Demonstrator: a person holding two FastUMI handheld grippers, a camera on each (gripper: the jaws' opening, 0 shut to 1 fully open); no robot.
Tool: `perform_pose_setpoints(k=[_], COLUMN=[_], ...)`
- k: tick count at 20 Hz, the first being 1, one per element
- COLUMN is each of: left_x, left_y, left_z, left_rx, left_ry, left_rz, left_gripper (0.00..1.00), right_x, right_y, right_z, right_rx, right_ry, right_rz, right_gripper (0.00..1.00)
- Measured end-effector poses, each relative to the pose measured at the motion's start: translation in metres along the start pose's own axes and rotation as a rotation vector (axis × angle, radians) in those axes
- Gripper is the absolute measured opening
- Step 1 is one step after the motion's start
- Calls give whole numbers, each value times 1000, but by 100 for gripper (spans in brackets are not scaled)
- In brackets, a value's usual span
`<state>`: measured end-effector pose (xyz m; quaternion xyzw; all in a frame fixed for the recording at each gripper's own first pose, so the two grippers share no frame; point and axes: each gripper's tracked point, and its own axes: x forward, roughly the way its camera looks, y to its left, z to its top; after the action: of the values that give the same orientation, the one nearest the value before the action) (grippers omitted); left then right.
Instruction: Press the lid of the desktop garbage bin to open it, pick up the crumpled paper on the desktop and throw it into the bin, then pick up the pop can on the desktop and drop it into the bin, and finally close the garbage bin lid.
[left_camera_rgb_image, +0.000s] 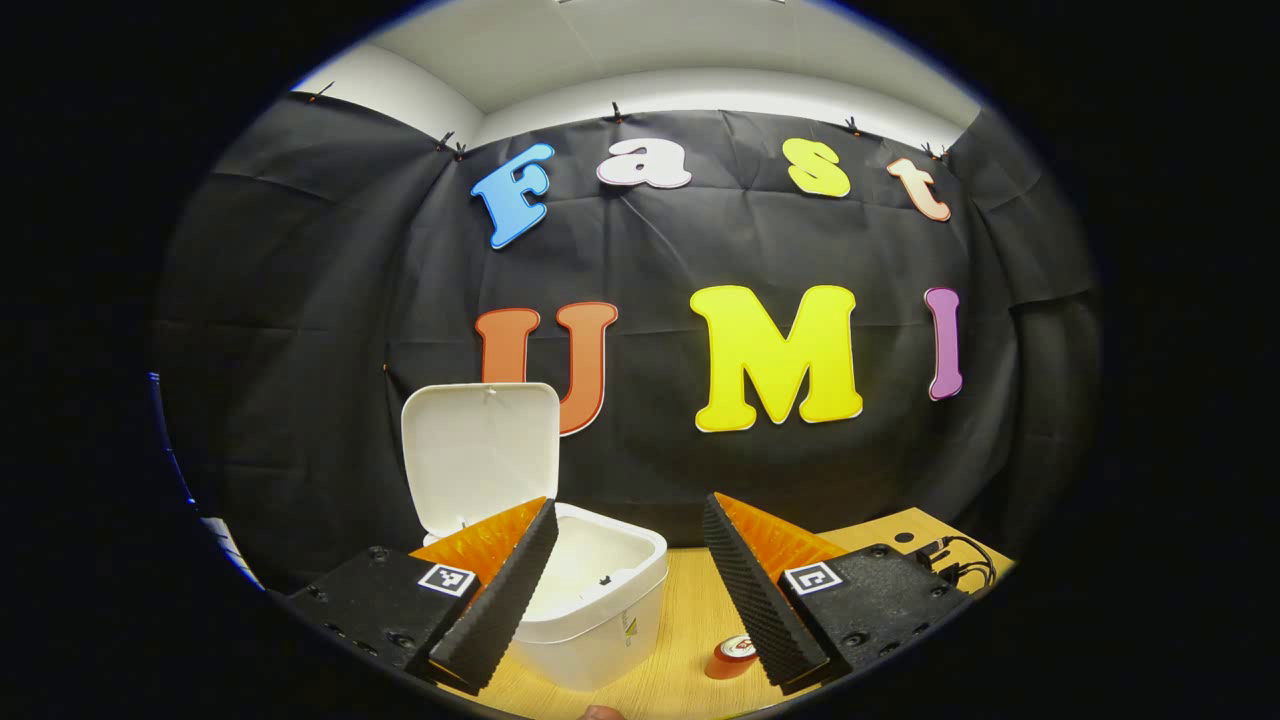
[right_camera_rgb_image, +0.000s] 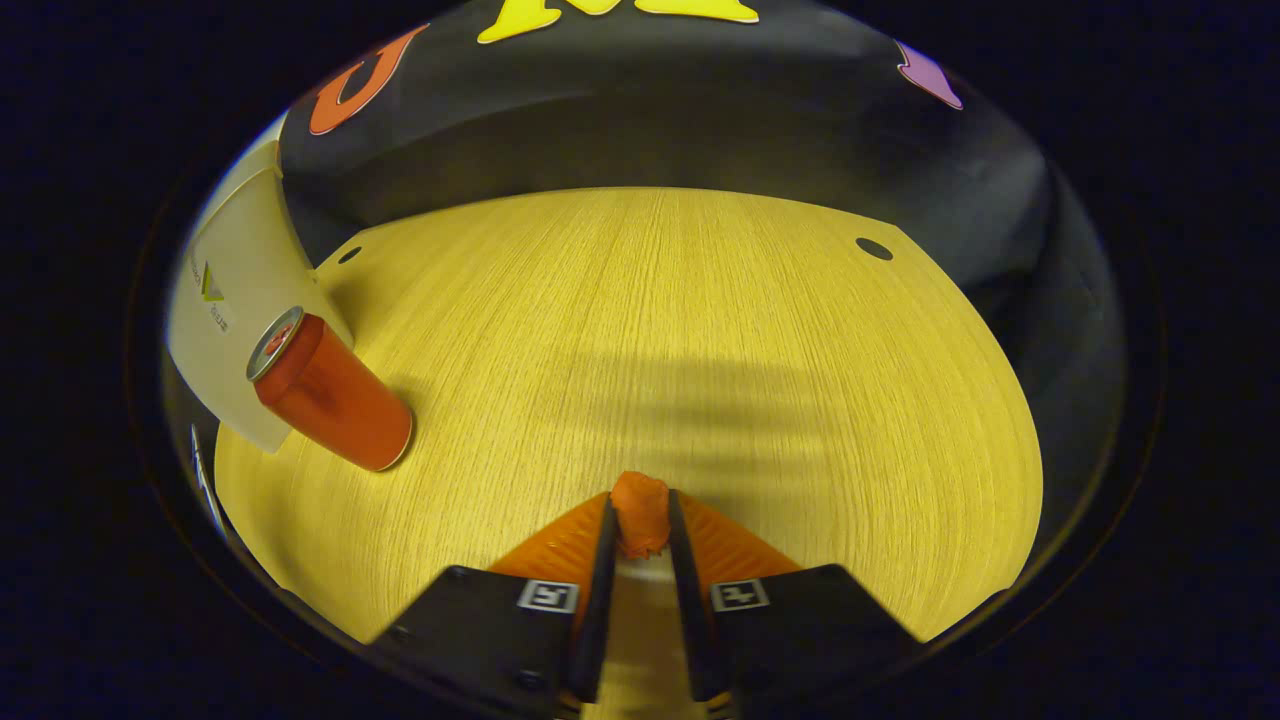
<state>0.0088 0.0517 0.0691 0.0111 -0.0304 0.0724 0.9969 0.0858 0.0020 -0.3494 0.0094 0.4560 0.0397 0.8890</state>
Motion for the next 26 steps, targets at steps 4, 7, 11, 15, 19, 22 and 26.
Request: perform_pose_setpoints(k=[4, 7, 11, 15, 19, 22, 26], left_x=[-4, -7, -9, -13, -16, -18, -23], left_y=[3, 5, 7, 14, 22, 28, 37], left_z=[0, -1, -3, -9, -14, -15, -15], left_rx=[-2, -7, -25, -14, -13, -11, 6], left_ry=[3, 8, 20, 32, 48, 49, 44], left_rz=[0, -7, -17, -19, -21, -21, -25], left_gripper=[96, 96, 96, 96, 96, 96, 96], right_x=[-16, -39, -80, -127, -178, -207, -221], right_y=[6, 17, 41, 74, 110, 142, 187], right_z=[5, 21, 58, 103, 151, 169, 177], right_rx=[-25, -54, -58, -78, -147, -211, -224], right_ry=[-44, -112, -240, -407, -611, -706, -704], right_rz=[12, 24, 58, 112, 169, 213, 313], right_gripper=[24, 23, 24, 23, 23, 20, 23])
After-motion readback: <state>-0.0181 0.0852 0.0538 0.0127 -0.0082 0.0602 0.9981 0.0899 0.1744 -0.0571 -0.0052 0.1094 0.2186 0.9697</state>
